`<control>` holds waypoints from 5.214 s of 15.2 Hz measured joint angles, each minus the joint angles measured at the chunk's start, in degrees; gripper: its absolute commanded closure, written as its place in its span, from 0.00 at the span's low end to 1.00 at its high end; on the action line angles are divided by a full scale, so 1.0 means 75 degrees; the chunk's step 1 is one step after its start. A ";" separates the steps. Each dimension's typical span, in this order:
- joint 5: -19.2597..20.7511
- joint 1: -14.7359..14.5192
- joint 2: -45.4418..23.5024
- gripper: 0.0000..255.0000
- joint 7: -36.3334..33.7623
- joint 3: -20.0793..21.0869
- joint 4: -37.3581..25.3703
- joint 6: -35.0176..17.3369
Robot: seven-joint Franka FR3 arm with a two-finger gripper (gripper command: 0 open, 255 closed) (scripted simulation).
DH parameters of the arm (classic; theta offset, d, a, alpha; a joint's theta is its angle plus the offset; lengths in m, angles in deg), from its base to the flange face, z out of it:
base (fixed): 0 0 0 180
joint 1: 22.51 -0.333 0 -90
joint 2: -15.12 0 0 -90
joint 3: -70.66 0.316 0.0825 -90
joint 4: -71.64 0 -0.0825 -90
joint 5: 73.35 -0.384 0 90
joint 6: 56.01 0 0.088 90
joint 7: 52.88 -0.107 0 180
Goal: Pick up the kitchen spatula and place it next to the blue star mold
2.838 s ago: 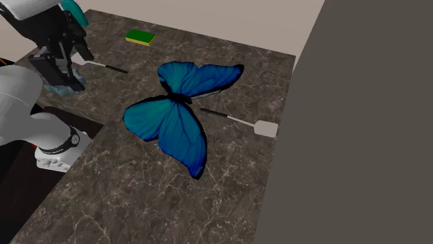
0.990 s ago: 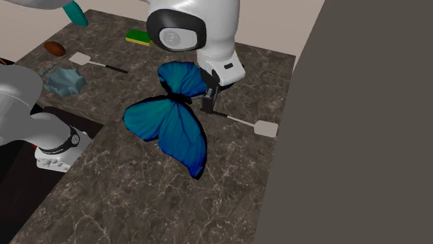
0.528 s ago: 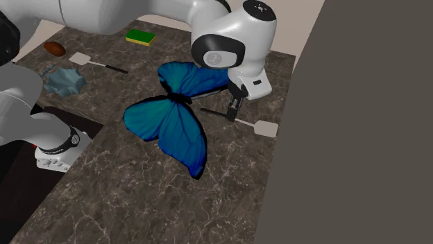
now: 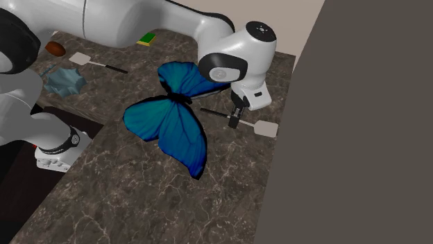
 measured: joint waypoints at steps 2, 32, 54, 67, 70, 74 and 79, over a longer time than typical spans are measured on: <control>0.0001 -0.0006 -0.0037 0.00 -0.0007 0.0001 0.0051 -0.0087; -0.0002 -0.0007 0.0407 1.00 -0.0033 0.0007 -0.0584 0.0982; -0.0057 -0.0237 0.2526 1.00 -0.0426 0.0161 0.0868 0.1641; -0.0452 -0.0782 0.5979 1.00 -0.1339 0.0710 0.4914 0.1004; -0.0627 -0.0950 0.6782 1.00 -0.1567 0.0872 0.5660 0.1042; -0.0917 -0.1233 0.7768 1.00 -0.1958 0.1157 0.6502 0.1150; -0.1350 -0.1650 0.9014 1.00 -0.2470 0.1516 0.7293 0.1545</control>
